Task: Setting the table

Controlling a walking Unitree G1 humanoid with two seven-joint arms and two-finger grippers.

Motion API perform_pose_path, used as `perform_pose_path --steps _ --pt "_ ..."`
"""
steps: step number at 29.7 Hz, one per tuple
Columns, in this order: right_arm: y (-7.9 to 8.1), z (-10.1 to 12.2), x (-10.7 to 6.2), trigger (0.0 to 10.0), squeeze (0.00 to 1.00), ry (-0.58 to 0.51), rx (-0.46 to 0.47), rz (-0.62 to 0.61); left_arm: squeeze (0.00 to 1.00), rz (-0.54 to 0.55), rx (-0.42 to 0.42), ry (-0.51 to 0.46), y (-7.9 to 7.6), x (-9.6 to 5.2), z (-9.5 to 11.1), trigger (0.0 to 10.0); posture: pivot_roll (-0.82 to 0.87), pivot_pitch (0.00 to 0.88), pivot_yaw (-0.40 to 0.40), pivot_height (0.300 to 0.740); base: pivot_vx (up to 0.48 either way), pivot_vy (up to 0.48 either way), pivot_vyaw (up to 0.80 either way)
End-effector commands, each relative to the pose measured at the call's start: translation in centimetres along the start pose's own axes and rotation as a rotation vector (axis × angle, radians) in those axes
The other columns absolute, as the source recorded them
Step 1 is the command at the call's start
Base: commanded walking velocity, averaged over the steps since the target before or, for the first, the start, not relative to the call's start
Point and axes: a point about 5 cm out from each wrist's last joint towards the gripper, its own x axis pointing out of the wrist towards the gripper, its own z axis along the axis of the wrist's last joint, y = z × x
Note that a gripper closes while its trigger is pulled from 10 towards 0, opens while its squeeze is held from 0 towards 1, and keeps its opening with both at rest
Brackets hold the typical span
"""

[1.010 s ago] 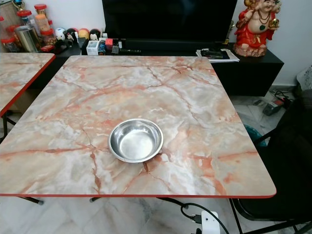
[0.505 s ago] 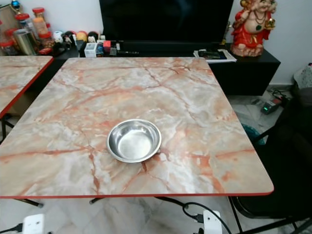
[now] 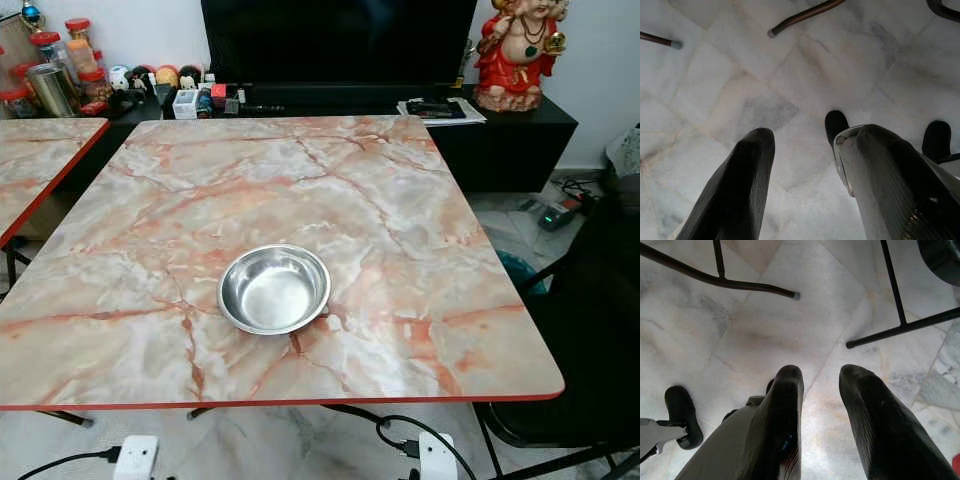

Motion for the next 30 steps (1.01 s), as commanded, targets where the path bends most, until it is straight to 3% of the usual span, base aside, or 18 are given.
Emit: perform_pose_path --steps 1,30 --pt "0.29 0.26 0.05 10.0 0.0 -0.007 0.014 0.006 0.0 0.004 0.011 0.025 0.28 -0.06 -0.4 10.0 -0.05 0.0 0.024 0.74 0.0 0.476 0.0" --pt "0.81 1.05 0.16 10.0 0.0 -0.03 0.024 0.022 0.0 0.046 -0.015 0.011 1.15 -0.05 -0.03 10.0 -0.02 0.0 0.009 0.74 0.0 0.478 0.0"
